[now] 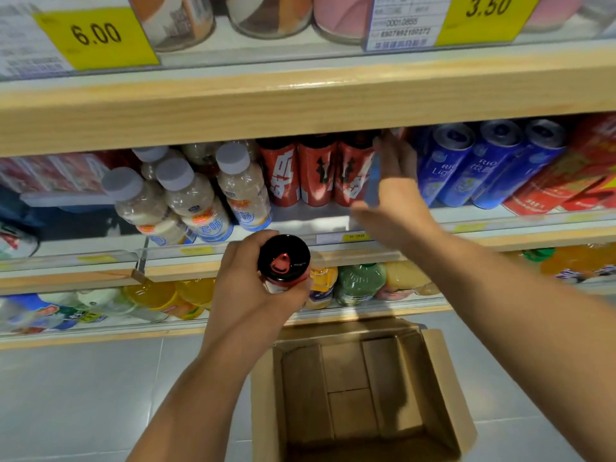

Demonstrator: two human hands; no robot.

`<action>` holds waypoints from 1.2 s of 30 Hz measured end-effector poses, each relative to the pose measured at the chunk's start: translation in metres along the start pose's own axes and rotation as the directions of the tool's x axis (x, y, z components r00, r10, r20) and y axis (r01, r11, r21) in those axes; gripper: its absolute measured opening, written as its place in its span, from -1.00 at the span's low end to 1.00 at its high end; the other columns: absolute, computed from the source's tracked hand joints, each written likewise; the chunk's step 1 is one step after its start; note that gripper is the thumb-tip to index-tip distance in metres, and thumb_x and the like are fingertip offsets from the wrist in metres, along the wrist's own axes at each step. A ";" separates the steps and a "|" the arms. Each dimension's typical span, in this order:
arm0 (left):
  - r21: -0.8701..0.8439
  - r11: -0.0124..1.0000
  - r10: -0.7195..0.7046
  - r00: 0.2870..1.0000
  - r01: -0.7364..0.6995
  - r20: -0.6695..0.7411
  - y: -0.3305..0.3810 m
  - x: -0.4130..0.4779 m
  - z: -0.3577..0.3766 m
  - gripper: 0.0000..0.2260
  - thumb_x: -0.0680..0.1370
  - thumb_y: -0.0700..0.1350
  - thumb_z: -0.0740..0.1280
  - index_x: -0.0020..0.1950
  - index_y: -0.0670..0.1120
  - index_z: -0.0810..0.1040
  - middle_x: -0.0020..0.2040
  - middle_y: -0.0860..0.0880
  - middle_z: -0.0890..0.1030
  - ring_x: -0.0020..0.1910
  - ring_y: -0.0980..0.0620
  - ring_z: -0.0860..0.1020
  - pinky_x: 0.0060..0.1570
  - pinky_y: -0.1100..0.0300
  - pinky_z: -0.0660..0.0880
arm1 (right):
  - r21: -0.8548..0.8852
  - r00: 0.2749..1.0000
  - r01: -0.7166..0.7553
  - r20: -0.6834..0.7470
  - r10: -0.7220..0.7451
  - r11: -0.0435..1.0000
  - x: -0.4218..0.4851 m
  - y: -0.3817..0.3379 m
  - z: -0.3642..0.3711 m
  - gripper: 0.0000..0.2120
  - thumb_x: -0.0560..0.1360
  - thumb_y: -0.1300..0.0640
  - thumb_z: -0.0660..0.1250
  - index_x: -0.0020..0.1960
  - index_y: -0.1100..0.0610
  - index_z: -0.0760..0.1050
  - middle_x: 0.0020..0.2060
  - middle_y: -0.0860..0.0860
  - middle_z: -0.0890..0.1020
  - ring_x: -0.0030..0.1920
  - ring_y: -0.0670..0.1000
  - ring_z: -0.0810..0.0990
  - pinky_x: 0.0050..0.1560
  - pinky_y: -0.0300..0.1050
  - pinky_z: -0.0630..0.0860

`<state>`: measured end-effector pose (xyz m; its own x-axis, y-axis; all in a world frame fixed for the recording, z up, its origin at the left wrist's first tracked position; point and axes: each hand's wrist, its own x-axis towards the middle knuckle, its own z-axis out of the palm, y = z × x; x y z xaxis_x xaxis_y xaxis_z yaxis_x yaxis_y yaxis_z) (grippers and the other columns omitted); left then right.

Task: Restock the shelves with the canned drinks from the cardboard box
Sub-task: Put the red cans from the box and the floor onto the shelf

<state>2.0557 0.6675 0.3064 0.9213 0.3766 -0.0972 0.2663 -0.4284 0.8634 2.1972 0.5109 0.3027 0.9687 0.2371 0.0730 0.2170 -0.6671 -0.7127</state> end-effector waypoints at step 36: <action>-0.077 0.992 0.115 0.974 -0.102 0.194 0.037 0.009 0.028 -0.81 0.52 -0.16 0.32 -0.03 0.16 0.54 0.01 0.23 0.51 0.04 0.35 0.50 -0.11 0.58 0.39 | 0.125 0.896 -0.375 -0.203 0.394 0.918 0.021 0.040 -0.001 -0.54 0.40 0.15 0.43 0.25 0.20 0.40 0.07 0.16 0.62 0.09 0.14 0.59 -0.08 -0.16 0.45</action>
<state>2.0813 0.6323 0.3234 0.9832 0.1584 -0.0912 0.1483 -0.3999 0.9045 2.2268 0.4885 0.2761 0.9783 -0.1939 -0.0733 -0.1792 -0.6135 -0.7691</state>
